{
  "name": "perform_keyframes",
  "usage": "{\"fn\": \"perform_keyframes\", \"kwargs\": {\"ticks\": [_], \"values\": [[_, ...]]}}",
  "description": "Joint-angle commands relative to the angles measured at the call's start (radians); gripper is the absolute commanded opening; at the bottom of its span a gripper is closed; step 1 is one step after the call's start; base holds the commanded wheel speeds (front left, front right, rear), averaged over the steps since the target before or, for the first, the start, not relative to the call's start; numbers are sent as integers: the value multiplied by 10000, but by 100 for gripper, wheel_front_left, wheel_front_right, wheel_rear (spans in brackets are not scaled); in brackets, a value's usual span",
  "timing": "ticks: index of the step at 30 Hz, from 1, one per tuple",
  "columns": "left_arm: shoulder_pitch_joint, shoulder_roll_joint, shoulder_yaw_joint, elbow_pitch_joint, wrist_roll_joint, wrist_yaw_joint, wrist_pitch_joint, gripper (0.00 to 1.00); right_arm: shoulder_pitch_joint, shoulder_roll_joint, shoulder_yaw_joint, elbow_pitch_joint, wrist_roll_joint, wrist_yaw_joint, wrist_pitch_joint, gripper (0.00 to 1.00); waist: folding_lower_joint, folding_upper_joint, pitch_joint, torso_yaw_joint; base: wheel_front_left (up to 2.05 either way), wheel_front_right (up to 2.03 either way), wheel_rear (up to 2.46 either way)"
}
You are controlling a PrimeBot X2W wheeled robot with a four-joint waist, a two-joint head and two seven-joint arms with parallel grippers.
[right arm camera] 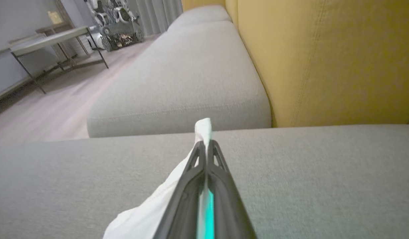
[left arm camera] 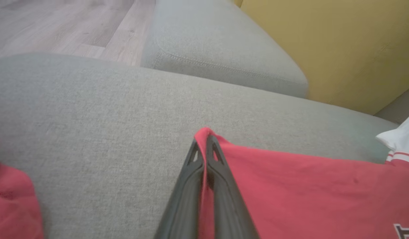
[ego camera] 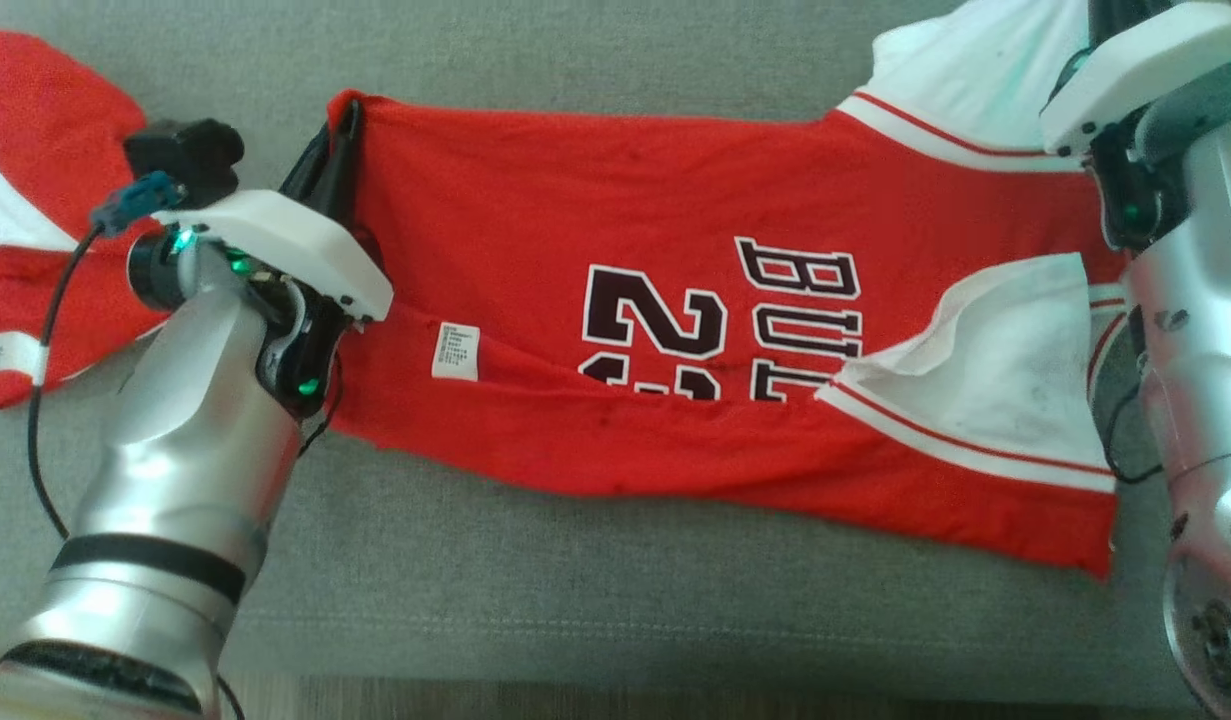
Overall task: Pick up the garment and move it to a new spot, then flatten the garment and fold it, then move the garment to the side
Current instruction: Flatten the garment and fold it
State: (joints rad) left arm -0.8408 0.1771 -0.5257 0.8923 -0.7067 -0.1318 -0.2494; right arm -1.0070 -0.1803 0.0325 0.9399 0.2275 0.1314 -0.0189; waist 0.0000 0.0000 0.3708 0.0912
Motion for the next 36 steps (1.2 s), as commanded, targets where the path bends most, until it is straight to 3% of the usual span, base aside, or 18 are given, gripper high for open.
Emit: {"fn": "perform_keyframes", "kwargs": {"ticks": [1, 5, 10, 16, 23, 27, 31, 33, 34, 35, 36], "values": [[84, 481, 387, -428, -7, 12, -121, 0, 198, 117, 306, -600, 276, -7, -190, 0, 0, 0, -183, -107, 0, 0, 0], [602, 563, 520, -919, -32, 12, -122, 0, 1054, 104, 694, -1446, 812, -7, -387, 0, 0, 0, -393, -195, 0, 0, 0], [1669, 844, 953, -1876, 3, 12, -122, 0, 3344, -31, 984, -3758, 1901, -7, -79, 0, 0, 0, -752, -442, 0, 0, 0], [2944, 1063, 1697, -3144, -189, 12, -123, 0, 6635, 126, 188, -7439, 2851, -7, 986, 0, 0, 0, -1049, -718, 0, 0, 0], [4050, 1276, 1844, -4304, -571, 120, 317, 0, 9609, 982, -1025, -10754, 2986, -7, 2558, 0, 0, 0, -1195, -850, 0, 0, 0], [4806, 1429, 1932, -4887, -932, 376, 848, 0, 10704, 1248, -1145, -11545, 3073, -7, 3016, 0, 0, 0, -1214, -936, 0, 0, 0], [5474, 1540, 2008, -5329, -1165, 588, 1090, 0, 11241, 1294, -974, -11449, 3154, -7, 2850, 0, 0, 0, -1197, -1004, 0, 0, 0], [5664, 1562, 1987, -5411, -1192, 689, 1179, 18, 11292, 1296, -760, -11152, 3234, -7, 2632, 0, 0, 0, -1177, -1015, 0, 0, 0], [5727, 1556, 1980, -5402, -1209, 743, 1220, 34, 11264, 1297, -677, -10968, 3052, -7, 2540, 25, 0, 0, -1169, -1021, 0, 0, 0], [5775, 1554, 1963, -5369, -1198, 806, 1247, 86, 11208, 1297, -599, -10776, 2954, -7, 2438, 86, 0, 0, -1170, -1030, 0, 0, 0], [5808, 1560, 1936, -5332, -1139, 874, 1232, 100, 11127, 1298, -520, -10594, 2855, -7, 2319, 100, 0, 0, -1174, -1043, 0, 0, 0]]}}
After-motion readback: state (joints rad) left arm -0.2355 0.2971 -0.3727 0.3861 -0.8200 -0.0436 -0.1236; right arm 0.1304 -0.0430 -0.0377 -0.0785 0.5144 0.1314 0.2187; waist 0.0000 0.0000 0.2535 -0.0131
